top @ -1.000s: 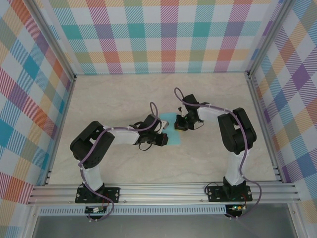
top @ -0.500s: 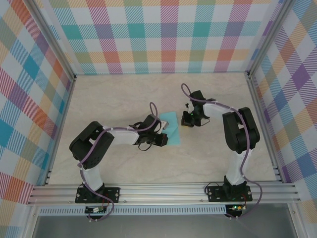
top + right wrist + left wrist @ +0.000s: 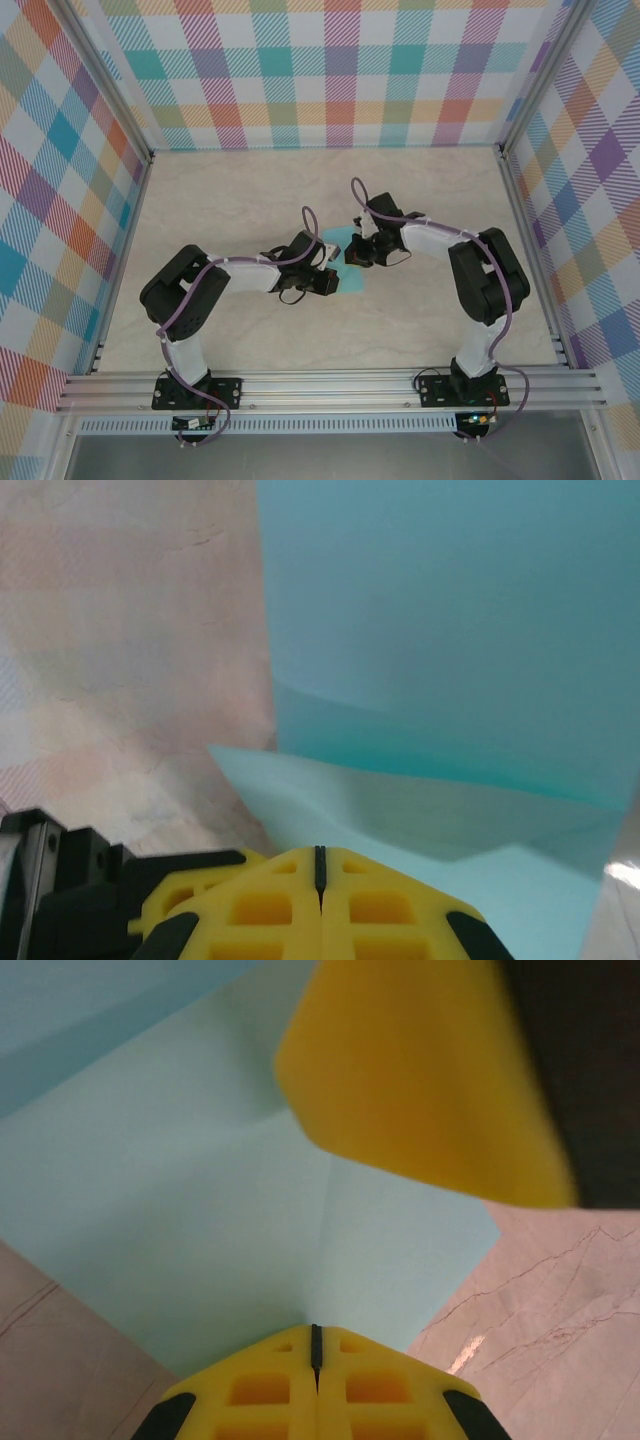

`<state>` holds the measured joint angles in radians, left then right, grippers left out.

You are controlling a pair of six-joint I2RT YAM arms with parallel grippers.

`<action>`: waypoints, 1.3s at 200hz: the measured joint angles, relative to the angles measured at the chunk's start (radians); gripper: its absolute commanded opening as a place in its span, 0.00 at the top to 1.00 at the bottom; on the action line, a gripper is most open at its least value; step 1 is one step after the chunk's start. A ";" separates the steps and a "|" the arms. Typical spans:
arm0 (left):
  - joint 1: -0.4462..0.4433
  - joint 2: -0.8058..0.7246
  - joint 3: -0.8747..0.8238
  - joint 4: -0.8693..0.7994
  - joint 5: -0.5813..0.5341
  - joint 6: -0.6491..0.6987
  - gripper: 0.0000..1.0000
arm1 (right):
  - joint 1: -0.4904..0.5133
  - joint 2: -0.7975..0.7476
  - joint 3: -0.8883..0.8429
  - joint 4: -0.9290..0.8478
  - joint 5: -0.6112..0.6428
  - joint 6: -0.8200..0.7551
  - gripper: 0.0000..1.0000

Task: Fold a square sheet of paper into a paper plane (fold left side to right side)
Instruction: Fold the triangle a second time at the center of the table.

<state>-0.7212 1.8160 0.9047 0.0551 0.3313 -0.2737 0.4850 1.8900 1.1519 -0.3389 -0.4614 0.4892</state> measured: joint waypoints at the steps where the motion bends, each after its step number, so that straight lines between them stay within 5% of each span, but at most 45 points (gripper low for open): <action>1: 0.000 0.000 0.000 0.000 0.000 0.000 1.00 | 0.000 0.002 0.002 0.000 0.000 0.000 1.00; 260: 0.026 -0.208 -0.085 -0.139 0.048 -0.019 1.00 | 0.002 0.099 0.094 -0.107 0.086 -0.034 1.00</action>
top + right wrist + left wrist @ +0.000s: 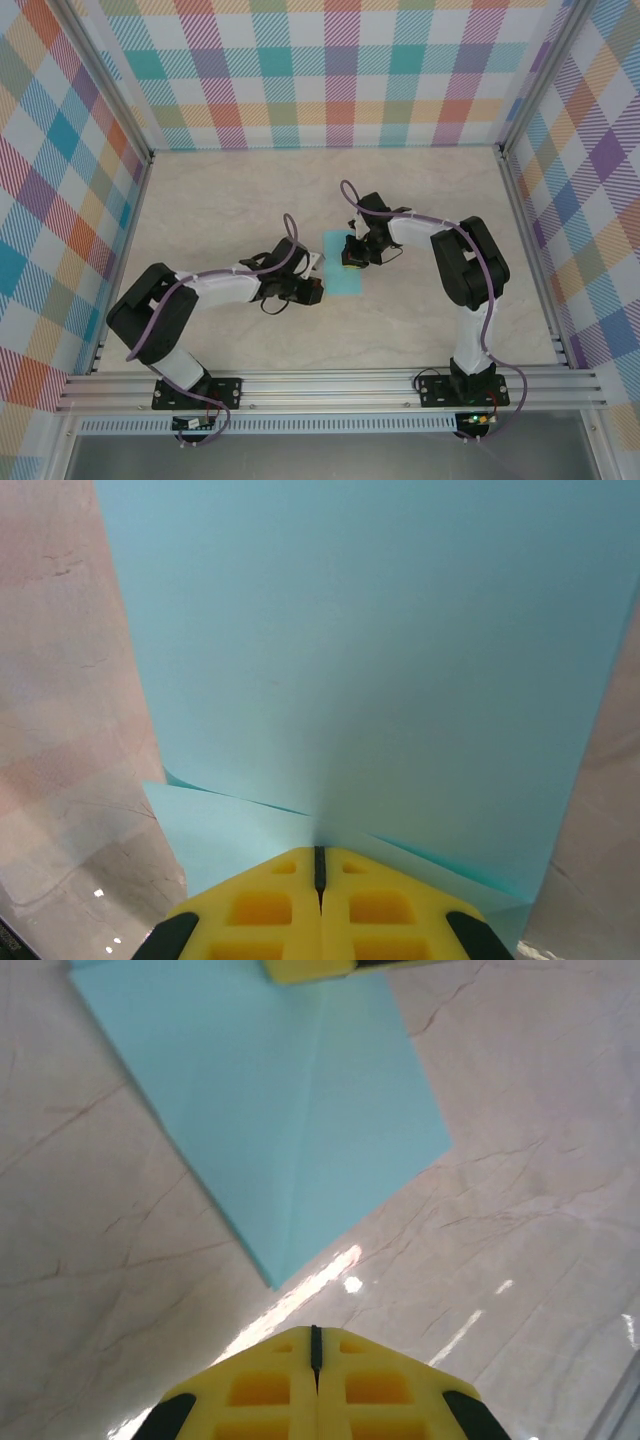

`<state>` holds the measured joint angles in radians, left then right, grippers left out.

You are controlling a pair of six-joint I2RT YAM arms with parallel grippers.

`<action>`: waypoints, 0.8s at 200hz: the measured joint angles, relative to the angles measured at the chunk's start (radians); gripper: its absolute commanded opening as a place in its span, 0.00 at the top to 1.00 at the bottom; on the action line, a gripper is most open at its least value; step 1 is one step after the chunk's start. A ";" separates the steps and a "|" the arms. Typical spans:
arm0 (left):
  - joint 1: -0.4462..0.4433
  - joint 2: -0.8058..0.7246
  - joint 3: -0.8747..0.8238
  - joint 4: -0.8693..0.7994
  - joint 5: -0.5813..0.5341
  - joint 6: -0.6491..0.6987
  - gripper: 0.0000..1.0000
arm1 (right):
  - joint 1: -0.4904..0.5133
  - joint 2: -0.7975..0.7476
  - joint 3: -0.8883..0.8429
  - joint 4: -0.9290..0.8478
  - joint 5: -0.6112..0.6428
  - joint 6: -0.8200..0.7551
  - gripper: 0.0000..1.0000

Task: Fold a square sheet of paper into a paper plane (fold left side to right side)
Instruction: Fold the triangle a second time at the center of the table.

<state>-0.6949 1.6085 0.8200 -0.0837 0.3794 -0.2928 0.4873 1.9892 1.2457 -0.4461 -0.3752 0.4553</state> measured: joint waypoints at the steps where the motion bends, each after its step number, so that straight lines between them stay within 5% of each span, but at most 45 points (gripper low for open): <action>1: 0.000 0.000 0.002 0.000 0.002 0.000 1.00 | 0.000 0.000 0.000 0.000 0.000 0.000 1.00; 79: 0.004 0.210 0.127 0.033 0.039 0.001 1.00 | 0.000 0.000 0.000 0.000 0.000 0.000 1.00; 160: 0.006 0.162 0.028 0.111 0.024 0.000 1.00 | 0.000 0.000 0.000 -0.002 0.000 0.000 1.00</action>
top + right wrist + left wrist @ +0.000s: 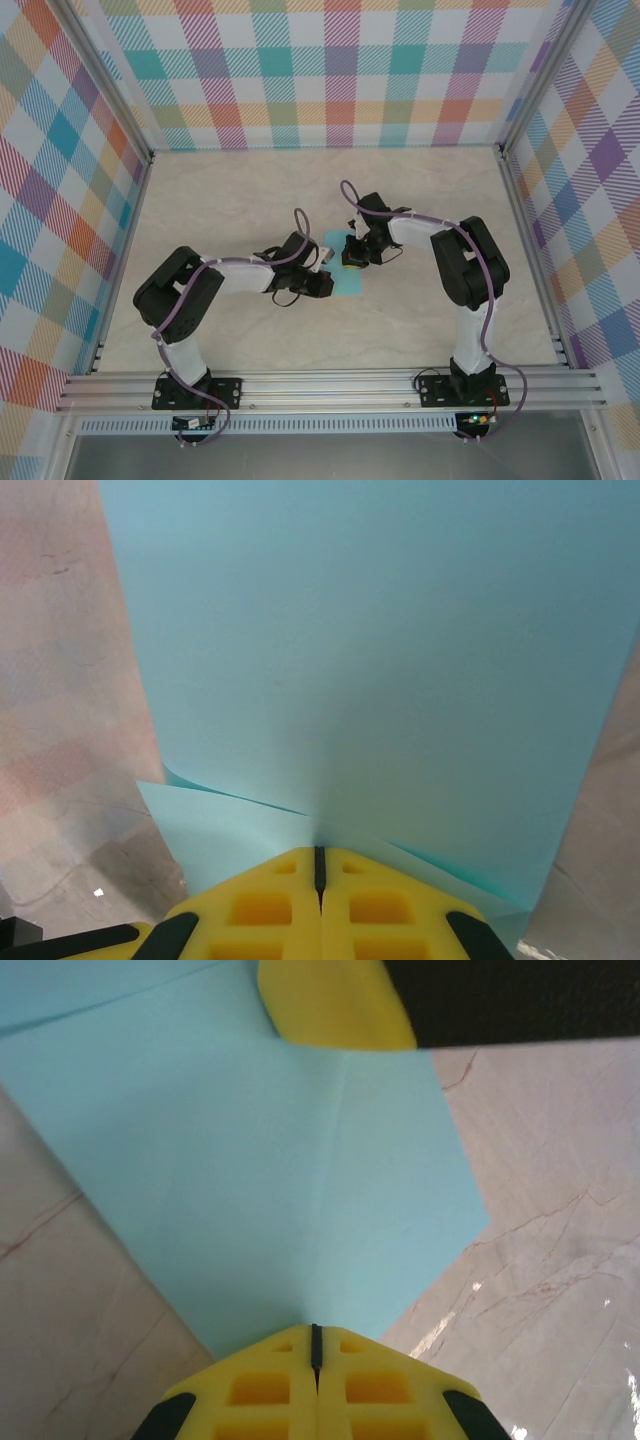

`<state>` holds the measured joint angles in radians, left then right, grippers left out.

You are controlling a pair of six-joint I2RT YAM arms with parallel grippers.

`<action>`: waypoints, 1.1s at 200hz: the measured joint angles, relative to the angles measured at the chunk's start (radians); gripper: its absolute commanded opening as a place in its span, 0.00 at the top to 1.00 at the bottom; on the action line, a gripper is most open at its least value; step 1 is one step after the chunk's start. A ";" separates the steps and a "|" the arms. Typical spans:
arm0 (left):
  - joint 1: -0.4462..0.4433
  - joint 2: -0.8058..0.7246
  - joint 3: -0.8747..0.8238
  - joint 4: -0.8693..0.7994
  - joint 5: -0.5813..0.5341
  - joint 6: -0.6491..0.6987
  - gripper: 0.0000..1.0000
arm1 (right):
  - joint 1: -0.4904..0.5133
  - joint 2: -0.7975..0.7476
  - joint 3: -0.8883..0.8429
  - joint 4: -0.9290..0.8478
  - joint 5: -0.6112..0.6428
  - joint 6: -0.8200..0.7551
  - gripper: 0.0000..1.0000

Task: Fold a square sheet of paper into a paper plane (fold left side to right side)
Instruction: Fold the triangle a second time at the center of the table, then turn over the paper at the center of the table.

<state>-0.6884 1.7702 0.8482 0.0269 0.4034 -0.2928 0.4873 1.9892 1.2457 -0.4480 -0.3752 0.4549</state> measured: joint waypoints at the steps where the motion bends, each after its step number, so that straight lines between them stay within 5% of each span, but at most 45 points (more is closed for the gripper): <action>1: 0.000 -0.002 -0.003 0.002 0.000 0.000 1.00 | 0.000 0.000 0.000 0.000 0.000 0.000 1.00; 35: 0.000 -0.051 -0.059 0.002 -0.008 -0.007 1.00 | 0.000 0.000 0.000 0.001 -0.001 0.000 0.99; 61: 0.000 -0.077 -0.072 -0.027 -0.016 -0.008 1.00 | 0.000 -0.003 0.000 0.002 0.002 -0.001 0.85; 109: 0.066 -0.186 -0.072 -0.103 -0.023 -0.058 0.59 | -0.003 -0.124 0.000 -0.024 0.076 -0.029 0.43; 136: 0.147 -0.193 -0.047 -0.068 0.010 -0.114 0.48 | -0.003 -0.282 -0.005 -0.043 0.148 -0.044 0.26; 180: 0.174 -0.076 0.042 0.044 0.101 -0.166 0.46 | -0.006 -0.468 -0.150 -0.041 0.193 -0.049 0.12; 220: 0.174 0.034 0.075 0.121 0.163 -0.203 0.57 | -0.006 -0.516 -0.322 -0.017 0.146 -0.016 0.07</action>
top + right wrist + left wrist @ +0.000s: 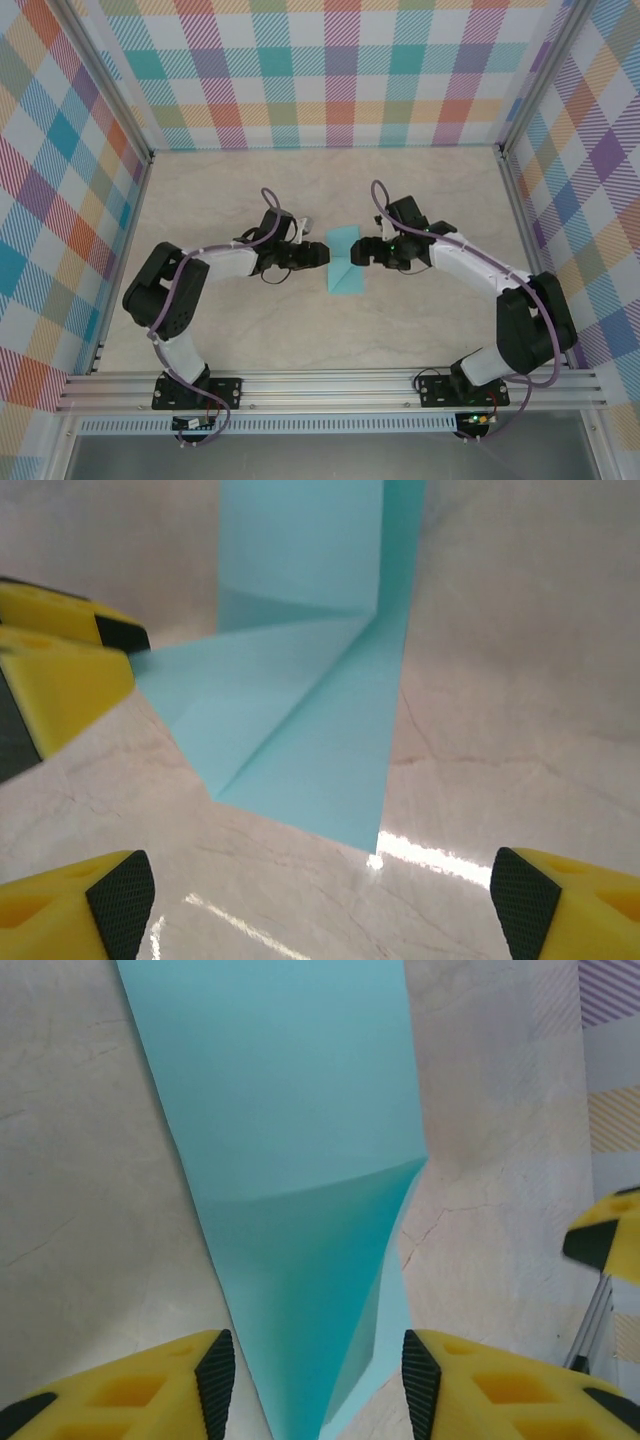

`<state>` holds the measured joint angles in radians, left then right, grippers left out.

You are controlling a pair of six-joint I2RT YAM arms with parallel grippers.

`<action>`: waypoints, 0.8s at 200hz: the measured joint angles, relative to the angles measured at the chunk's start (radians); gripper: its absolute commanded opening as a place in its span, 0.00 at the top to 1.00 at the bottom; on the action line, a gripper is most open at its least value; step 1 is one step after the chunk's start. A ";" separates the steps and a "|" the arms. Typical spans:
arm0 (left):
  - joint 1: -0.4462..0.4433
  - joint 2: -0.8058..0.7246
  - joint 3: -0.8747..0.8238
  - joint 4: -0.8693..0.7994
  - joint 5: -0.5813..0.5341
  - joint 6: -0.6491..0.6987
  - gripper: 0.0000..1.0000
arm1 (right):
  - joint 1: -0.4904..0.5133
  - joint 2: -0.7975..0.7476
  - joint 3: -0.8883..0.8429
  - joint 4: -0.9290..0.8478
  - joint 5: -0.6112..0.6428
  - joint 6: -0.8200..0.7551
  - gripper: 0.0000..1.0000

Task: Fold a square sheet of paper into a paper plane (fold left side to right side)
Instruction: Turn over the paper at the center of the table.

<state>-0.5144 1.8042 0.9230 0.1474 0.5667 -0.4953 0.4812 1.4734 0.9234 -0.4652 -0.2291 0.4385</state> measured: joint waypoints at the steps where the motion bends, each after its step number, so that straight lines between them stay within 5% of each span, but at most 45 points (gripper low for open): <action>1: 0.000 0.002 0.000 0.002 0.002 -0.002 0.58 | 0.000 0.000 -0.004 0.002 -0.003 0.003 0.07; 60: 0.000 0.044 0.010 0.046 0.041 -0.029 0.94 | 0.000 0.017 -0.054 0.100 -0.091 0.060 0.04; 160: 0.000 0.027 0.003 0.036 -0.014 -0.008 0.96 | -0.003 0.286 0.076 0.261 -0.233 0.203 0.29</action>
<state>-0.5144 1.8313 0.9260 0.1833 0.5529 -0.5037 0.4778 1.7596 0.9997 -0.2039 -0.4622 0.6411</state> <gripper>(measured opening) 0.048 0.733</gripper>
